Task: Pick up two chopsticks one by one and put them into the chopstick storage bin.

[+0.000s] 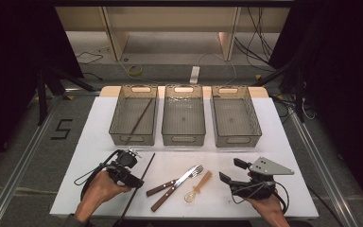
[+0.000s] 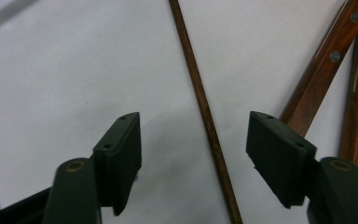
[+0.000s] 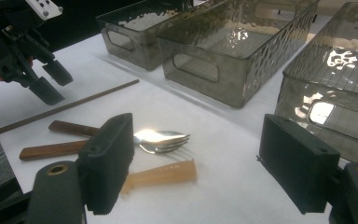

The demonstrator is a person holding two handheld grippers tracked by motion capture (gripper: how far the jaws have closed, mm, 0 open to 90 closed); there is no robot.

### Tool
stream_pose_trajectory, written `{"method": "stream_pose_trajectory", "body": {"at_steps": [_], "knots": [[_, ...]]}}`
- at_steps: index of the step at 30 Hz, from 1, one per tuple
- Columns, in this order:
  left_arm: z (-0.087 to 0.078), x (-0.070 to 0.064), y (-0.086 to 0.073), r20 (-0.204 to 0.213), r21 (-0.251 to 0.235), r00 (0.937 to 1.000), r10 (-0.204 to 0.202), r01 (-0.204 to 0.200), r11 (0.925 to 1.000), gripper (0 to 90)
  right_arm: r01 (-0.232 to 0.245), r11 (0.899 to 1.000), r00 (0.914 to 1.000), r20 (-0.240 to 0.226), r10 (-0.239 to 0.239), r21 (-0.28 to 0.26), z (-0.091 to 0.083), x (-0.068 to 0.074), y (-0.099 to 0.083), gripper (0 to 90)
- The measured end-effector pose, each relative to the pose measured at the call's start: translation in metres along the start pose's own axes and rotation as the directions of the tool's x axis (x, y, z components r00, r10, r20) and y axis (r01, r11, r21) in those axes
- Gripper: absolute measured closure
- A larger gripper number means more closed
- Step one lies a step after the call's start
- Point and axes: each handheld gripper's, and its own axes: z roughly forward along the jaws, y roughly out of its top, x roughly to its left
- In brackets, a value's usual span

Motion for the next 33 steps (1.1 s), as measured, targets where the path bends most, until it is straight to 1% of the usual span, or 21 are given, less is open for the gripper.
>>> {"method": "stream_pose_trajectory", "body": {"at_steps": [3,5,6,7,9,10,12,16,18,23,25,33], "knots": [[0.002,-0.002,-0.001,-0.002,0.003,1.0,0.004,-0.004,1.0,40.4,0.0,1.0,1.0,0.0,0.0,0.001,0.0,0.0,0.0,27.1],[0.002,-0.004,-0.002,0.016,0.014,0.9998,0.009,-0.009,0.9999,43.0,0.0,1.0,1.0,0.0,0.0,0.001,0.0,0.0,0.0,27.1],[0.002,-0.005,-0.003,0.026,0.011,0.9996,0.01,-0.01,0.9999,44.2,0.002,1.0,1.0,0.0,-0.002,0.001,0.0,0.0,0.0,27.1],[0.002,-0.006,-0.003,0.028,0.008,0.9995,0.012,-0.013,0.9999,45.3,0.002,1.0,1.0,0.0,-0.002,0.001,0.0,0.0,0.0,27.1],[0.003,-0.008,-0.004,0.022,0.021,0.9995,0.022,-0.022,0.9995,48.2,0.002,1.0,1.0,0.0,-0.002,0.001,0.0,0.0,0.0,27.0],[0.003,-0.009,-0.004,0.03,0.022,0.9994,0.017,-0.018,0.9996,49.0,-0.001,1.0,1.0,0.001,0.001,0.001,0.0,0.0,0.0,27.0],[0.004,-0.01,-0.004,0.033,0.03,0.999,0.028,-0.029,0.9991,51.3,0.0,1.0,1.0,0.0,0.0,0.001,0.0,0.0,0.0,27.0],[0.006,-0.013,-0.005,0.018,0.049,0.9988,0.045,-0.046,0.9977,55.5,0.0,1.0,1.0,-0.001,0.0,0.002,0.0,0.0,0.0,27.0],[0.007,-0.014,-0.006,0.025,0.055,0.9985,0.049,-0.05,0.9972,57.0,0.003,1.0,1.0,-0.001,-0.003,0.002,0.0,0.0,0.0,27.0],[0.01,-0.015,-0.007,0.02,0.068,0.9984,0.054,-0.055,0.9961,62.0,0.001,1.0,1.0,0.0,-0.001,0.002,0.0,0.0,0.0,27.0],[0.011,-0.015,-0.007,0.023,0.069,0.9984,0.052,-0.054,0.9962,63.8,0.0,1.0,1.0,-0.001,0.0,0.002,0.0,0.0,0.0,27.1],[0.012,-0.015,-0.007,-0.001,0.073,0.9977,0.067,-0.067,0.995,71.4,0.003,1.0,1.0,-0.003,-0.003,0.005,0.0,0.001,0.0,27.1]]}}
